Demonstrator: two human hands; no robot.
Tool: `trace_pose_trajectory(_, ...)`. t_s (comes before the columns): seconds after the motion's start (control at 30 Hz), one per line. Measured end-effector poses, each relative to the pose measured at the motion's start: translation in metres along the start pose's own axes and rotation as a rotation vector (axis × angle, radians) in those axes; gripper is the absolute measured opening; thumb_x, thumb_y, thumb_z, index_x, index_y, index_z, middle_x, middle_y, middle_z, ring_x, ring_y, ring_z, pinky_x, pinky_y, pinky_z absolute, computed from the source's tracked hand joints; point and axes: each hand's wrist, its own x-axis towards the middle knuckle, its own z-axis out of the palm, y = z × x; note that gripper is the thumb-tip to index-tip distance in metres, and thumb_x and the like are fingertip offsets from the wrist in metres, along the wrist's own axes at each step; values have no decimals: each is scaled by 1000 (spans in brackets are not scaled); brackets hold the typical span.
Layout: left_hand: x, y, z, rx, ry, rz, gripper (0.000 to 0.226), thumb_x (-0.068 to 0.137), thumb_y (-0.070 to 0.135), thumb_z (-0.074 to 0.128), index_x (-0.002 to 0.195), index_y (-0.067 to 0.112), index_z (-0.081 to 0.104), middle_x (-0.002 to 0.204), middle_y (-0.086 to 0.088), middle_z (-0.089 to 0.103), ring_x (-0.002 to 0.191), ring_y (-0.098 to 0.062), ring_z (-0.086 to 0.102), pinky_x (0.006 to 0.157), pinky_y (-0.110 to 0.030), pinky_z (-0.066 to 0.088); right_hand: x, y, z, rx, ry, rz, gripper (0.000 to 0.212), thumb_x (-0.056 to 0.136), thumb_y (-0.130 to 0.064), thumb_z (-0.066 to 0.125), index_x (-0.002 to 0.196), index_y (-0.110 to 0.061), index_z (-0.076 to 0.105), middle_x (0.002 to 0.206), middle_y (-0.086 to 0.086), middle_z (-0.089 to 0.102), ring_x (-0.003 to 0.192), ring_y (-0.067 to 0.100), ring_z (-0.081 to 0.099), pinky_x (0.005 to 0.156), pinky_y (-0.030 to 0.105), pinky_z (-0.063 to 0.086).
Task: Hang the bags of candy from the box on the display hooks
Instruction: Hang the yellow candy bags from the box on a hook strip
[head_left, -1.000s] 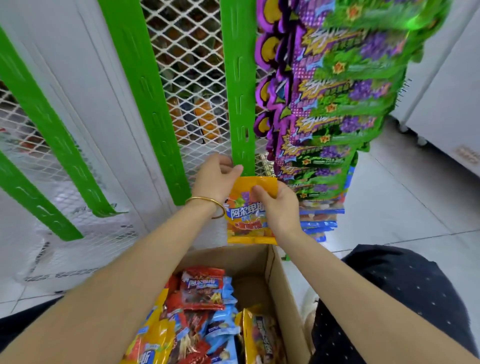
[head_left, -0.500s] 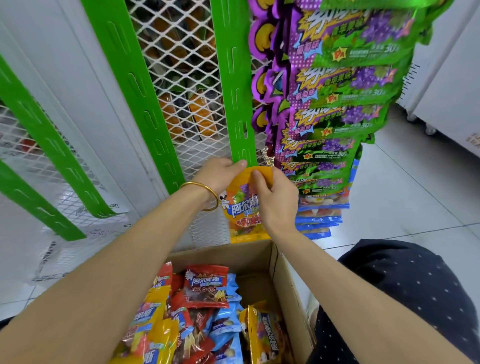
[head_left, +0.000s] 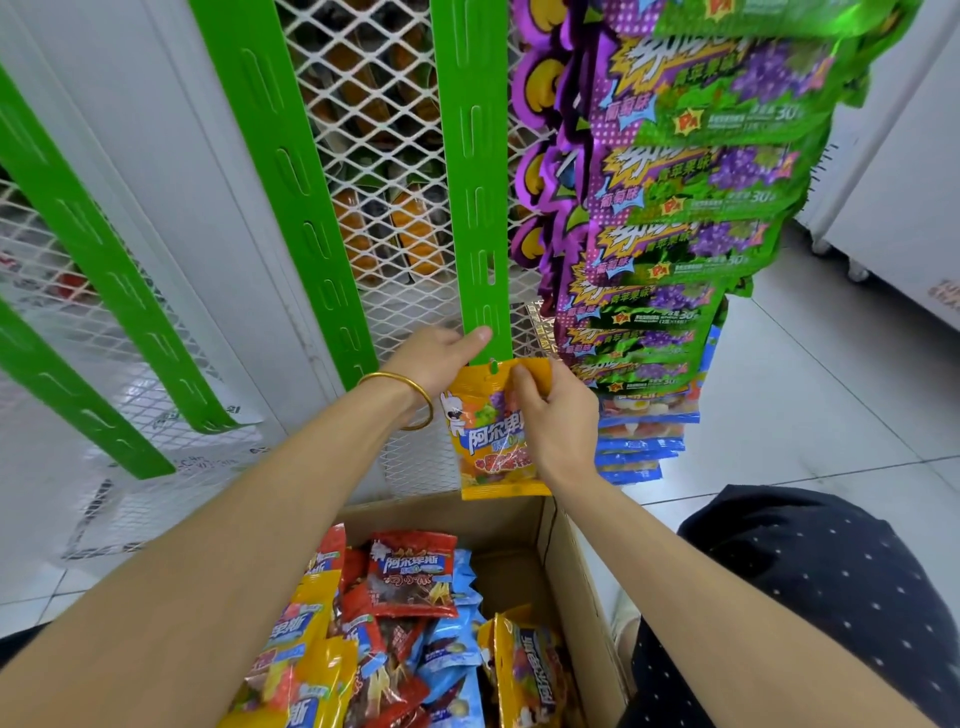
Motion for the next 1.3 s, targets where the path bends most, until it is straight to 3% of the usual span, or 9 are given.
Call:
trace_pose_trajectory(0.2, -7, -3, 1, 79, -14, 57, 38, 96, 35, 46, 63, 14, 47, 63, -4, 40, 57, -14, 35, 53, -26, 26, -4, 6, 5, 36, -109, -16, 27, 96, -26, 48, 78, -12, 62, 75, 0, 63, 71, 15, 56, 65, 31, 39)
trace_pose_trajectory(0.53, -8, -3, 4, 48, -21, 73, 39, 95, 30, 48, 61, 15, 38, 57, 0, 29, 52, -12, 27, 47, -21, 24, -5, 9, 4, 38, -102, -45, 25, 97, -22, 46, 79, -12, 59, 67, -10, 54, 60, 1, 46, 55, 13, 33)
trace_pose_trajectory(0.67, -7, -7, 5, 89, -9, 130, 39, 95, 24, 48, 59, 15, 37, 56, 0, 29, 50, -11, 28, 41, -13, 27, -10, 17, 2, -24, -114, -19, 20, 96, -28, 48, 89, -10, 54, 82, 0, 57, 72, 12, 51, 61, 22, 33)
trace_pose_trajectory(0.8, -10, -15, 10, 186, 38, 205, 29, 94, 17, 50, 66, 13, 49, 63, -2, 44, 58, -13, 40, 59, -28, 31, -23, 35, -1, -124, -140, 27, 21, 95, -28, 49, 100, -8, 53, 94, 5, 55, 84, 18, 53, 67, 28, 39)
trace_pose_trajectory(0.9, -14, -29, 12, 195, 117, 237, 23, 88, 12, 57, 109, 4, 62, 107, -13, 62, 100, -24, 56, 89, -32, 41, -36, 53, -6, -180, -190, 112, 24, 94, -24, 52, 106, -2, 52, 99, 8, 54, 87, 22, 52, 67, 26, 36)
trace_pose_trajectory(0.97, -24, -43, 14, 220, 228, 253, 42, 83, 12, 62, 125, 7, 54, 122, -14, 56, 117, -26, 48, 102, -35, 35, -49, 67, -7, -231, -269, 209, 28, 93, -20, 54, 112, 0, 51, 101, 12, 53, 94, 25, 52, 71, 25, 33)
trace_pose_trajectory(1.07, -51, -67, 21, 177, 347, 285, 46, 83, 10, 62, 128, 10, 50, 124, -13, 51, 119, -25, 42, 98, -29, 31, -69, 93, 1, -257, -514, 318, 22, 91, -12, 56, 109, 0, 56, 96, 13, 59, 96, 29, 58, 82, 35, 44)
trace_pose_trajectory(1.17, -79, -94, 29, 127, 246, 237, 43, 86, 9, 57, 128, 13, 49, 126, -7, 46, 123, -21, 40, 105, -38, 35, -93, 118, 15, -386, -855, 316, 24, 90, -9, 57, 113, -5, 59, 106, 10, 61, 96, 21, 56, 90, 34, 46)
trace_pose_trajectory(1.3, -97, -131, 36, 145, 137, 131, 35, 88, 11, 56, 123, 17, 53, 116, 7, 41, 125, -17, 38, 108, -30, 30, -116, 147, 40, -595, -1204, 180, 55, 88, -11, 59, 139, -10, 40, 141, 10, 45, 130, 23, 42, 105, 29, 33)
